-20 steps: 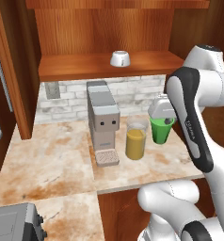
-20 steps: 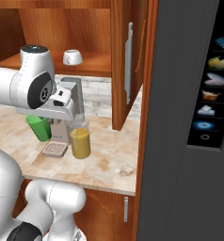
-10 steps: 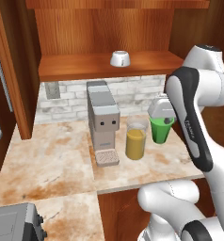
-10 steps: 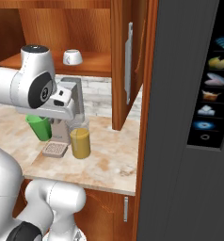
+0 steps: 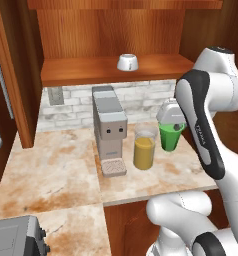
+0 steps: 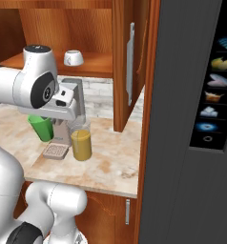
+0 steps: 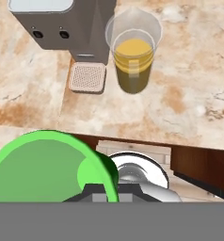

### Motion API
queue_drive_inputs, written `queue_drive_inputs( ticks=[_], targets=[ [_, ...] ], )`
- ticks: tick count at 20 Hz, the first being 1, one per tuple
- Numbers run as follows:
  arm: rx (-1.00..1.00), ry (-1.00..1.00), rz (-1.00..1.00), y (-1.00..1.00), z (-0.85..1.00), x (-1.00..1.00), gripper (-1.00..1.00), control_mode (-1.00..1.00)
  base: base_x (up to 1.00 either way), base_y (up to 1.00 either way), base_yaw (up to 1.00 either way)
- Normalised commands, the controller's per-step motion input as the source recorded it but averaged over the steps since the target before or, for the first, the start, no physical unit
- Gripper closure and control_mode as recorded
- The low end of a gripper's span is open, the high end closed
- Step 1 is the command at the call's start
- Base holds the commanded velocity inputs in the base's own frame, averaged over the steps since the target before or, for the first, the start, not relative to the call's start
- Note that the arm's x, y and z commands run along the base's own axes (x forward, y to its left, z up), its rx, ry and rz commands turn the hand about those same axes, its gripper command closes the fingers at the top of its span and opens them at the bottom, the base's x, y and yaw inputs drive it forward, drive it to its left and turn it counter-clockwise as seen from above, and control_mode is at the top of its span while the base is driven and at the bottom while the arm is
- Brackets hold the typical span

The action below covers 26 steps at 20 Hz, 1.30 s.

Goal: There is a tray on the dining counter. Grab the cup, mug, and pitcher and place them on the tray. The pitcher may be placed next to the tray if it cannot fit the tray.

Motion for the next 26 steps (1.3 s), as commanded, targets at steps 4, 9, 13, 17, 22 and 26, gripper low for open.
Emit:
queue_drive_inputs(
  ticks=[4, 9, 13, 17, 22, 26],
  targets=[
    [0.00, 0.00, 0.00, 0.00, 0.00, 0.00, 1.00, 1.00, -0.01, -0.04, 0.00],
    [0.00, 0.00, 0.00, 0.00, 0.00, 0.00, 1.00, 1.00, -0.08, -0.28, 0.10],
    [0.00, 0.00, 0.00, 0.00, 0.00, 0.00, 1.00, 1.00, 0.00, -0.36, 0.30],
    [0.00, 0.00, 0.00, 0.00, 0.00, 0.00, 1.00, 1.00, 0.00, -0.18, 0.38],
    [0.00, 0.00, 0.00, 0.00, 0.00, 0.00, 1.00, 1.00, -0.07, 0.00, 0.36],
    [0.00, 0.00, 0.00, 0.00, 0.00, 0.00, 1.00, 1.00, -0.12, 0.00, 0.47]
  ],
)
